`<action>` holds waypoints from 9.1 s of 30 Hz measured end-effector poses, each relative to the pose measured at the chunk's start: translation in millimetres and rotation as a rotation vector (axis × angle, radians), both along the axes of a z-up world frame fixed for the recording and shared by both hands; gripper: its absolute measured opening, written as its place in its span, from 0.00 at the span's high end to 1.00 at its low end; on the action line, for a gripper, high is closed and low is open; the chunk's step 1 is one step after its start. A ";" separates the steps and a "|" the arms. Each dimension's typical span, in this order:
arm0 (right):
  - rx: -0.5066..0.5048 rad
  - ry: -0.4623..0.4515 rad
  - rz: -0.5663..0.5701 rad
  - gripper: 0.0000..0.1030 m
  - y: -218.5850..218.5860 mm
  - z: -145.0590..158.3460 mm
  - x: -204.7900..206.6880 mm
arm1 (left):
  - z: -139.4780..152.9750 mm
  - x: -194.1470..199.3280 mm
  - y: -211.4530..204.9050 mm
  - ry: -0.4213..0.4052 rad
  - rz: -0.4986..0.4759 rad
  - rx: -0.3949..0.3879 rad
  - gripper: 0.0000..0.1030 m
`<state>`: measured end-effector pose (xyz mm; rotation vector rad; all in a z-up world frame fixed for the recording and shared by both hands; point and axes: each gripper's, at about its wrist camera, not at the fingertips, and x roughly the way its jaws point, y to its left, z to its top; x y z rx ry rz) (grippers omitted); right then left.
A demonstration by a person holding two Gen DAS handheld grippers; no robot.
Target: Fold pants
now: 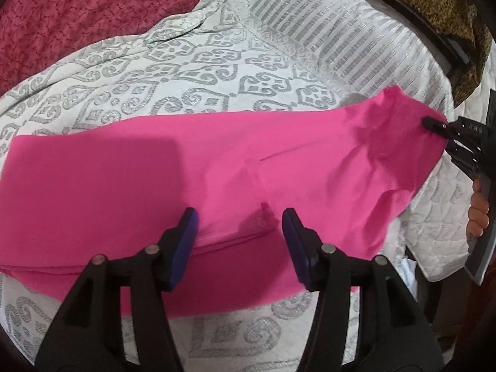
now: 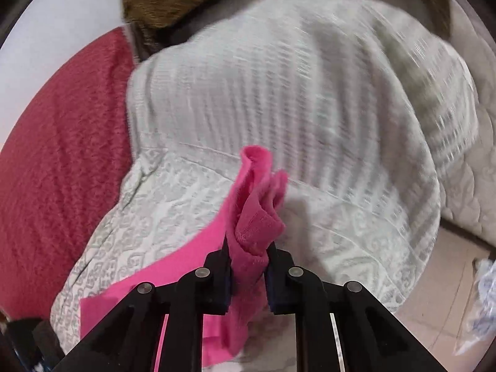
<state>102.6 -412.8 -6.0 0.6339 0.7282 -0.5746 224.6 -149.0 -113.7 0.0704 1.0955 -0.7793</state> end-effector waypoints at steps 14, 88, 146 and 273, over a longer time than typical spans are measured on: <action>-0.226 -0.012 0.465 0.85 181.2 38.7 90.6 | 6.6 48.5 106.1 0.090 0.193 -0.187 0.29; -0.013 0.214 0.673 0.43 205.9 -71.3 54.0 | 49.7 118.8 129.9 -0.035 0.133 0.107 0.85; 0.141 0.193 0.664 0.45 195.3 -71.8 57.6 | 13.3 74.9 184.8 -0.134 0.118 0.233 0.79; -0.137 0.120 0.325 0.59 -37.2 -115.2 304.1 | -34.9 289.1 -44.5 -0.333 0.270 0.345 0.23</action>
